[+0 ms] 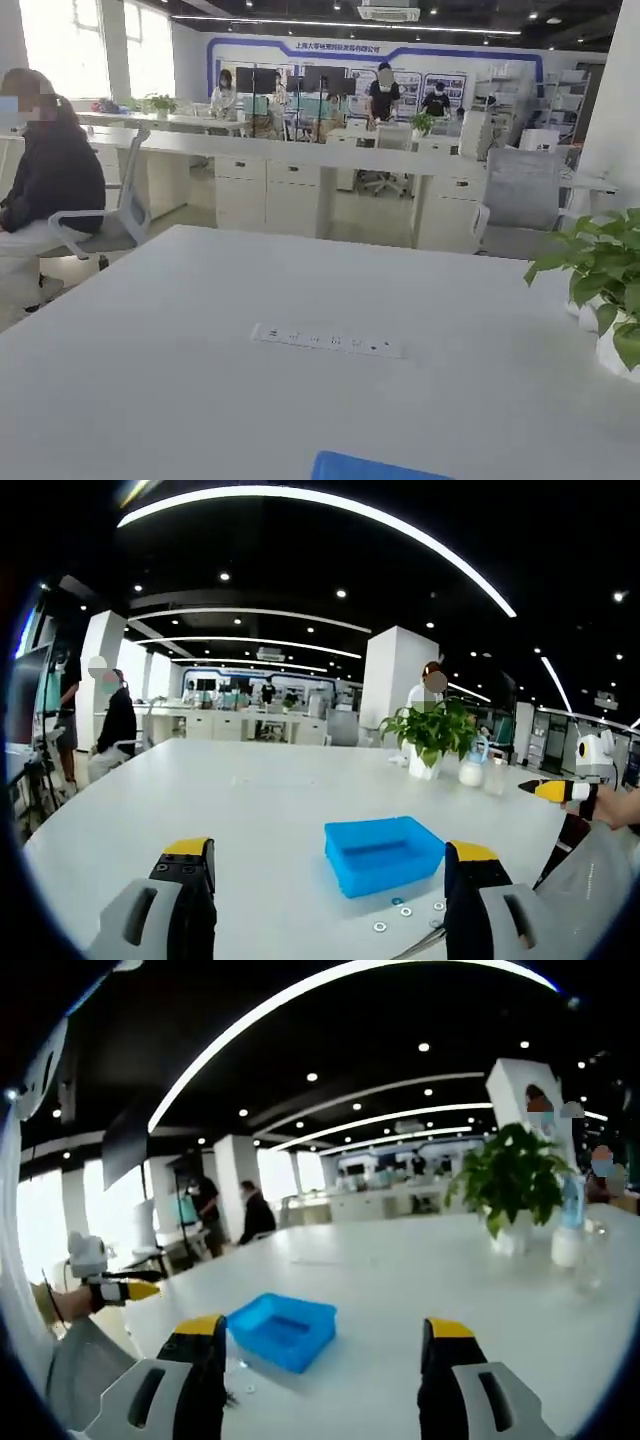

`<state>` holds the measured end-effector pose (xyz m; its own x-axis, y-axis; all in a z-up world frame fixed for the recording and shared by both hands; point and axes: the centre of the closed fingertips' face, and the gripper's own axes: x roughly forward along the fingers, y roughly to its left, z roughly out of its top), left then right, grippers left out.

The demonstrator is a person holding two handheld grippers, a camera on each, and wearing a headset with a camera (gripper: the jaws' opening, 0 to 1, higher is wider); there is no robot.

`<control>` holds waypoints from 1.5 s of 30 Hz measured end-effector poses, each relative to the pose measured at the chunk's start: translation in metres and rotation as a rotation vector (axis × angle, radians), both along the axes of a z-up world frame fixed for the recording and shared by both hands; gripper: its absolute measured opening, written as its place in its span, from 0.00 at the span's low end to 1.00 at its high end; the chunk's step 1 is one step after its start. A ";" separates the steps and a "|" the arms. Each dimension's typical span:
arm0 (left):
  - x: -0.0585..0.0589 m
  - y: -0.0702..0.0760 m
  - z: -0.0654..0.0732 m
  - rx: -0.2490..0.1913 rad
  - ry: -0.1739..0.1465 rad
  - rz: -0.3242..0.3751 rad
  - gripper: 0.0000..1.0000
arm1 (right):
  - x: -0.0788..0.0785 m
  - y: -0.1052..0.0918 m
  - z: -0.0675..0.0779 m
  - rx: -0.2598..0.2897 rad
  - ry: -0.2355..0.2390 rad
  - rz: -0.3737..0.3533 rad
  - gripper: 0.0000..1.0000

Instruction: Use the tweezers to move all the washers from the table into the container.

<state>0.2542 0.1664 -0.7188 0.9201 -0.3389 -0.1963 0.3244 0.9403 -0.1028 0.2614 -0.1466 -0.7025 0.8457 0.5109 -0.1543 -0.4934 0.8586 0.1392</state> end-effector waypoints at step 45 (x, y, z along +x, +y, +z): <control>-0.001 0.001 0.002 -0.005 -0.002 0.000 0.94 | -0.001 0.001 -0.013 -0.088 0.040 0.009 0.76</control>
<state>0.2532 0.1677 -0.7172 0.9206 -0.3395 -0.1930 0.3243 0.9399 -0.1067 0.2604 -0.1455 -0.7154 0.8337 0.5012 -0.2319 -0.4963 0.8641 0.0834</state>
